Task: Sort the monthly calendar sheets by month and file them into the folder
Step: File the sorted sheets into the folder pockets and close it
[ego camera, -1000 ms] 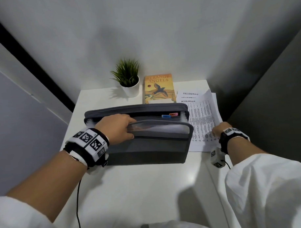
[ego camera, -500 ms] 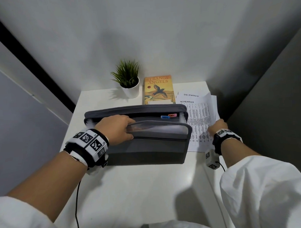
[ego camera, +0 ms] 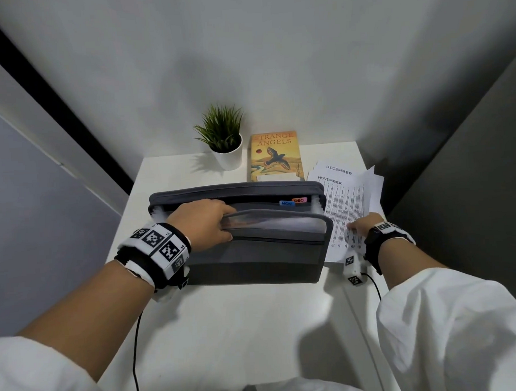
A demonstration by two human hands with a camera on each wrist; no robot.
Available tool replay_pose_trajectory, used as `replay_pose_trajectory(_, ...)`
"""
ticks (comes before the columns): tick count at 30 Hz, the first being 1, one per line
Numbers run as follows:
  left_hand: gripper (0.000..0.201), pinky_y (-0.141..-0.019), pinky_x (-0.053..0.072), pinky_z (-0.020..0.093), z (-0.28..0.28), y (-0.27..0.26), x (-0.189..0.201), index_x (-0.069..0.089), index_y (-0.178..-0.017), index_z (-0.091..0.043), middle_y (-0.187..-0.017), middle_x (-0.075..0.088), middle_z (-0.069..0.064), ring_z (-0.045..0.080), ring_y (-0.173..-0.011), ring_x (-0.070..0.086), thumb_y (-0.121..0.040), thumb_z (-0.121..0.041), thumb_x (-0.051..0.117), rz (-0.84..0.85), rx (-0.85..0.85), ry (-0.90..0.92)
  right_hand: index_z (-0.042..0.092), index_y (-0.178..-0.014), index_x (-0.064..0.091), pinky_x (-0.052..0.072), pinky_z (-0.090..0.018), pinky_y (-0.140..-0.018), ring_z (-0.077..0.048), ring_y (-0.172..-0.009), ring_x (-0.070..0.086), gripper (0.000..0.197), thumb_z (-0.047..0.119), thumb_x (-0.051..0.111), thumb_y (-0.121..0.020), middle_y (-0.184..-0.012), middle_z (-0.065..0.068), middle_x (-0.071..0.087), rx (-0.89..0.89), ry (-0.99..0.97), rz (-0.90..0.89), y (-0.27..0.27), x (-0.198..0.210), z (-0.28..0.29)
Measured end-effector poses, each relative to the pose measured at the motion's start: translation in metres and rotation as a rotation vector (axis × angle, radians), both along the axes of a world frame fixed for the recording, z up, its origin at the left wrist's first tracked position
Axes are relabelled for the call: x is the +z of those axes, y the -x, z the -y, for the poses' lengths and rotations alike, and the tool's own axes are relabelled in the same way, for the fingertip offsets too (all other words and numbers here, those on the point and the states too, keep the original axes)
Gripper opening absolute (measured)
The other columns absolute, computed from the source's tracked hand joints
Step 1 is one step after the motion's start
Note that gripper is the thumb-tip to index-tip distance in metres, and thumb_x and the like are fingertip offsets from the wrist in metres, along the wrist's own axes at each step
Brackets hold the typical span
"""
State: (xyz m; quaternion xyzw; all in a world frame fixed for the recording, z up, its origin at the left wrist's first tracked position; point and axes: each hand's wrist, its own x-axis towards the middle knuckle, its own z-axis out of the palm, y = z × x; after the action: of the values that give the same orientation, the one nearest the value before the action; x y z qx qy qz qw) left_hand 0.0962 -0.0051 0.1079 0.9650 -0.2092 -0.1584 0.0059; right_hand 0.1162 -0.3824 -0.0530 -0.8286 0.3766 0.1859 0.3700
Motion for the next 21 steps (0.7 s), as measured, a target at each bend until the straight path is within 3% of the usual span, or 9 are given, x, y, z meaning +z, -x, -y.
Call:
replay_pose_trajectory(4, 0.029, -0.076, 0.051, 0.036, 0.0, 0.004, 0.002, 0.059, -0.106, -0.034, -0.105, 0.061, -0.012, 0.016, -0.095, 0.059, -0.08, -0.047, 0.064, 0.014, 0.004, -0.017, 0.0, -0.114, 0.059, 0.052, -0.034, -0.074, -0.031, -0.082, 0.061, 0.031, 0.016, 0.064, -0.088, -0.093, -0.013, 0.062, 0.107, 0.142, 0.038, -0.005, 0.019, -0.006)
replay_pose_trajectory(9, 0.035, -0.073, 0.049, 0.034, 0.001, 0.01, 0.006, 0.055, -0.111, -0.033, -0.097, 0.065, -0.007, 0.019, -0.089, 0.061, -0.08, -0.048, 0.065, 0.019, 0.026, -0.028, 0.001, -0.112, 0.061, 0.054, -0.038, -0.082, -0.035, -0.095, 0.064, 0.028, 0.018, 0.06, -0.091, -0.106, -0.018, 0.066, 0.246, 0.247, 0.188, -0.017, 0.077, -0.009)
replay_pose_trajectory(12, 0.04, -0.07, 0.045, 0.032, 0.002, 0.01, 0.005, 0.051, -0.115, -0.034, -0.098, 0.064, -0.006, 0.018, -0.084, 0.058, -0.081, -0.048, 0.065, 0.005, 0.035, -0.038, 0.0, -0.111, 0.062, 0.055, -0.043, -0.083, -0.035, -0.091, 0.065, 0.028, 0.022, 0.056, -0.094, -0.102, -0.02, 0.067, 0.34, 0.337, 0.324, -0.024, 0.124, -0.013)
replay_pose_trajectory(15, 0.049, -0.075, 0.047, 0.033, 0.001, 0.013, 0.007, 0.05, -0.126, -0.034, -0.109, 0.064, -0.005, 0.02, -0.095, 0.06, -0.081, -0.048, 0.065, -0.007, 0.035, -0.032, 0.002, -0.107, 0.063, 0.057, -0.045, -0.076, -0.034, -0.083, 0.065, 0.026, 0.023, 0.054, -0.095, -0.093, -0.019, 0.067, 0.339, 0.362, 0.566, -0.021, 0.18, -0.019)
replay_pose_trajectory(17, 0.054, -0.077, 0.046, 0.031, 0.002, 0.013, 0.01, 0.051, -0.131, -0.033, -0.115, 0.064, -0.005, 0.02, -0.101, 0.06, -0.082, -0.047, 0.066, -0.029, 0.039, -0.028, 0.008, -0.101, 0.062, 0.055, -0.034, -0.062, -0.026, -0.07, 0.062, 0.023, 0.029, 0.055, -0.095, -0.081, -0.009, 0.064, 0.302, 0.287, 0.705, -0.018, 0.214, -0.024)
replay_pose_trajectory(19, 0.05, -0.077, 0.047, 0.03, 0.002, 0.014, 0.012, 0.056, -0.127, -0.034, -0.11, 0.065, -0.005, 0.018, -0.098, 0.061, -0.081, -0.046, 0.068, -0.06, 0.051, -0.008, 0.018, -0.091, 0.059, 0.043, -0.019, -0.046, -0.012, -0.056, 0.053, 0.017, 0.035, 0.057, -0.094, -0.068, 0.004, 0.057, 0.286, 0.22, 0.828, -0.012, 0.244, -0.037)
replay_pose_trajectory(21, 0.041, -0.075, 0.049, 0.03, 0.003, 0.014, 0.014, 0.062, -0.118, -0.035, -0.102, 0.067, -0.008, 0.016, -0.091, 0.061, -0.079, -0.045, 0.07, -0.089, 0.06, 0.018, 0.019, -0.091, 0.059, 0.045, -0.023, -0.048, -0.012, -0.059, 0.056, 0.02, 0.039, 0.059, -0.092, -0.073, 0.002, 0.062, 0.328, 0.124, 0.908, -0.005, 0.266, -0.053)
